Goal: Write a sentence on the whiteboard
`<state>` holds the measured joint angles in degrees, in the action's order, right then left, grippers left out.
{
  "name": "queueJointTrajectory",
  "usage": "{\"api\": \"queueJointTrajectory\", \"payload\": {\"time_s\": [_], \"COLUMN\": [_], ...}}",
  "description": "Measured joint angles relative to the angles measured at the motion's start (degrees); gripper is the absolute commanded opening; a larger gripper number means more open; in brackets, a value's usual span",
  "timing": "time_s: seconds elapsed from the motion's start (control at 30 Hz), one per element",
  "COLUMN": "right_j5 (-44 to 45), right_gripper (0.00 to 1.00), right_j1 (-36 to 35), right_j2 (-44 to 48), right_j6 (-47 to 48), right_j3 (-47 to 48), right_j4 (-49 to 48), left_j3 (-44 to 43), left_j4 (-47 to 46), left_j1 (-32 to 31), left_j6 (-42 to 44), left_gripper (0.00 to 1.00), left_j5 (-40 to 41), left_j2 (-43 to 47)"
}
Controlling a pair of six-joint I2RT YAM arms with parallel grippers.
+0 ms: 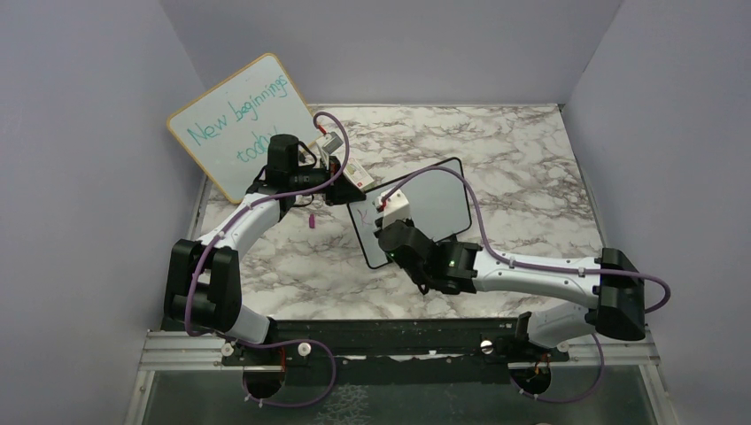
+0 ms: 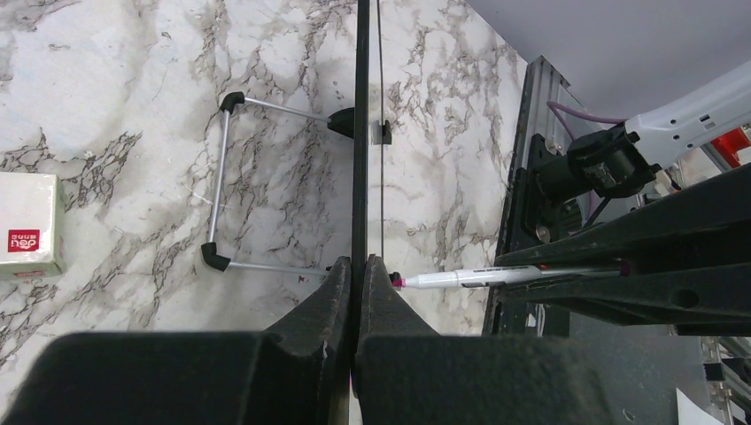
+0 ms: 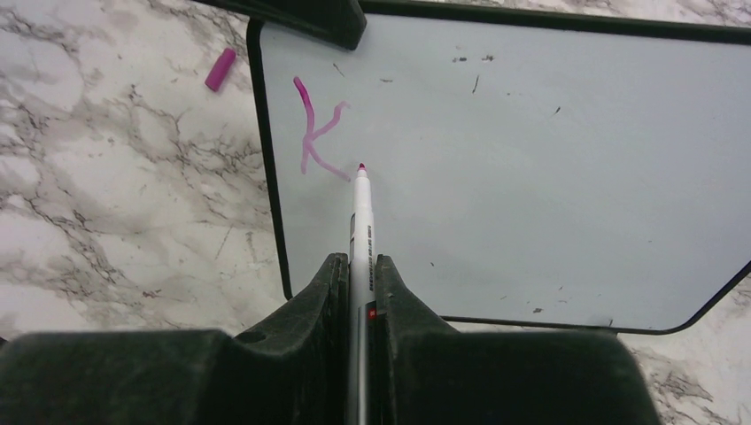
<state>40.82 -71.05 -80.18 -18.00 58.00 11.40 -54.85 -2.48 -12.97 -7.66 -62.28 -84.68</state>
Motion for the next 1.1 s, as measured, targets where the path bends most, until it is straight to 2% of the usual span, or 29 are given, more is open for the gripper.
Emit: {"api": "queueJointTrajectory", "payload": {"time_s": [1.1], "right_j5": [2.47], "right_gripper": [0.0], "right_j1": [0.33], "right_j2": [-1.7], "right_j6": [3.13], "right_j3": [0.0], "right_j4": [-6.05], "left_j3": [-0.46], "left_j4": [-0.04], "left_j1": [0.0], "left_j6": [-0.46], "left_gripper": [0.0], "left_j5": [-0.37], "left_j2": [-0.68]}}
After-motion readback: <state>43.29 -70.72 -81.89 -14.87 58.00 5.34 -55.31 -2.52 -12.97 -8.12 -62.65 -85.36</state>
